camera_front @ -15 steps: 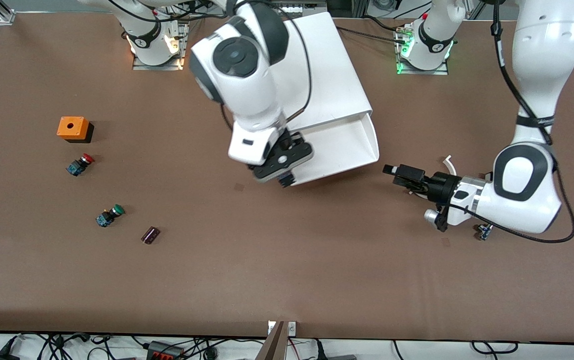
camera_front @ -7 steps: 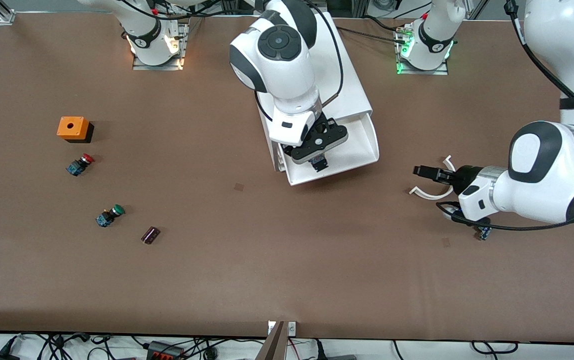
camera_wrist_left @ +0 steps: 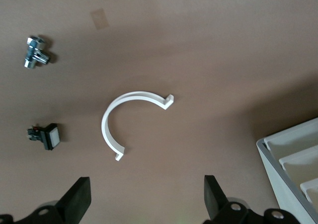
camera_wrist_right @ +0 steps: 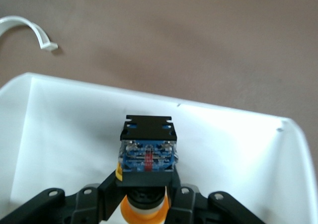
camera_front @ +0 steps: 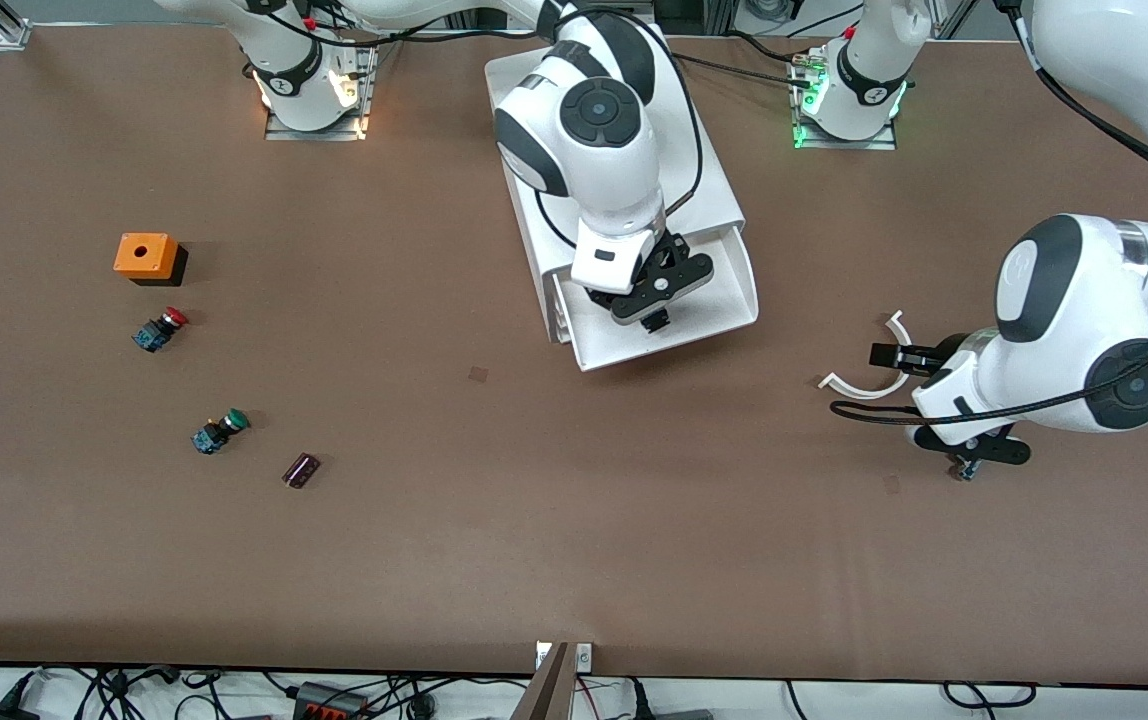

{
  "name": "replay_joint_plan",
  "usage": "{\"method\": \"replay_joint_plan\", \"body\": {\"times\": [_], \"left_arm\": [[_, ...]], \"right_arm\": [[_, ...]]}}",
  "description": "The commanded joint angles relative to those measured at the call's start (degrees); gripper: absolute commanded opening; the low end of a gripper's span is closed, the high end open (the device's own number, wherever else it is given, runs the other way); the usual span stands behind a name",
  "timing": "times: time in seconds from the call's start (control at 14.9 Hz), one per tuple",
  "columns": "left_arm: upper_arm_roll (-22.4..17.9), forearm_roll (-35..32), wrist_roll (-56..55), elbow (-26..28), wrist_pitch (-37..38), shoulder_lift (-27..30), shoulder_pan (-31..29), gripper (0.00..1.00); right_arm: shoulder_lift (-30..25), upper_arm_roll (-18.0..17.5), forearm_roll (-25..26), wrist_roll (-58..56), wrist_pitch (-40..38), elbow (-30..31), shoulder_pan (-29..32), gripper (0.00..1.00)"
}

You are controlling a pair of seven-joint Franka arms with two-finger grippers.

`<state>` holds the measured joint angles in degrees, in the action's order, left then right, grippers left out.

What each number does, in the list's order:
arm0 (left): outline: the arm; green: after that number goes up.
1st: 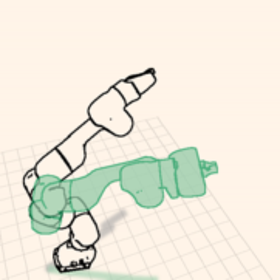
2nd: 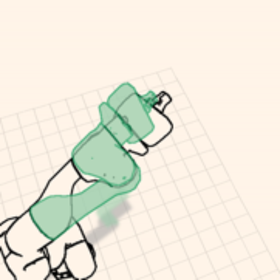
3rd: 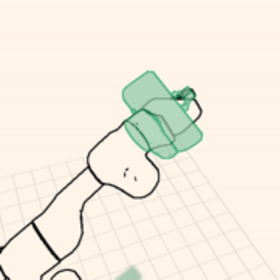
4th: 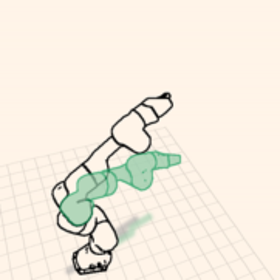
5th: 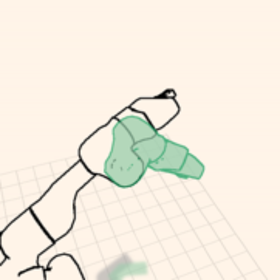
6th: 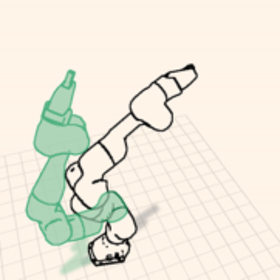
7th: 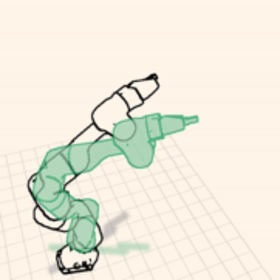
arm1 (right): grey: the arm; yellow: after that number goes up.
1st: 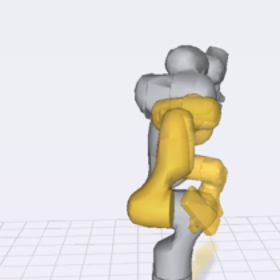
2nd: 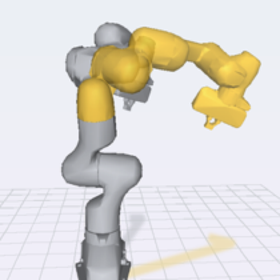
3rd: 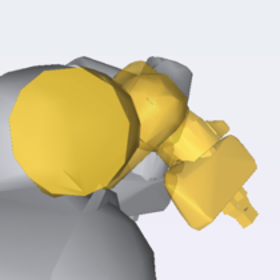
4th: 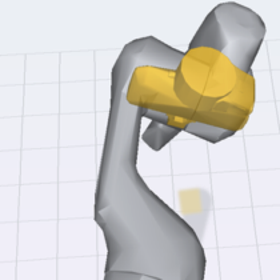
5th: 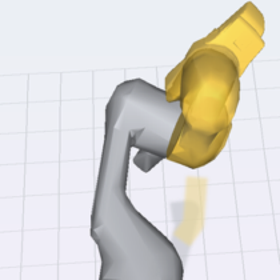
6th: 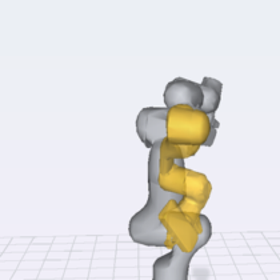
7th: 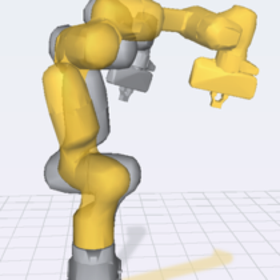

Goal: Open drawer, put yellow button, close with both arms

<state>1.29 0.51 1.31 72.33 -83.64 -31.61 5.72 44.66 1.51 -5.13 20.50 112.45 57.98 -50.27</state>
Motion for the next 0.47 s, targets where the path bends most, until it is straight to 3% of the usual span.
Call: {"method": "replay_joint_plan", "body": {"times": [0.0, 0.07, 0.13, 0.4], "left_arm": [[-0.2, -1.1, -0.5, -2.8, 0.6, -2.3, 0.0, 1.00], [-0.2, -1.0, -0.5, -2.7, 0.6, -2.3, -0.1, 1.00], [-0.2, -1.0, -0.5, -2.7, 0.6, -2.3, -0.1, 1.00], [-0.2, -1.0, -0.6, -2.7, 0.5, -2.3, -0.2, 1.00]], "right_arm": [[-0.2, -0.2, -0.7, 0.9, -2.4, -0.6, -0.1, 0.11], [-0.2, -0.2, -0.7, 0.9, -2.6, -0.6, 0.0, 0.58], [-0.2, -0.2, -0.7, 0.9, -2.5, -0.7, 0.0, 1.00], [-0.7, 0.0, -0.7, 6.5, -2.4, -1.0, 0.0, 1.00]]}}
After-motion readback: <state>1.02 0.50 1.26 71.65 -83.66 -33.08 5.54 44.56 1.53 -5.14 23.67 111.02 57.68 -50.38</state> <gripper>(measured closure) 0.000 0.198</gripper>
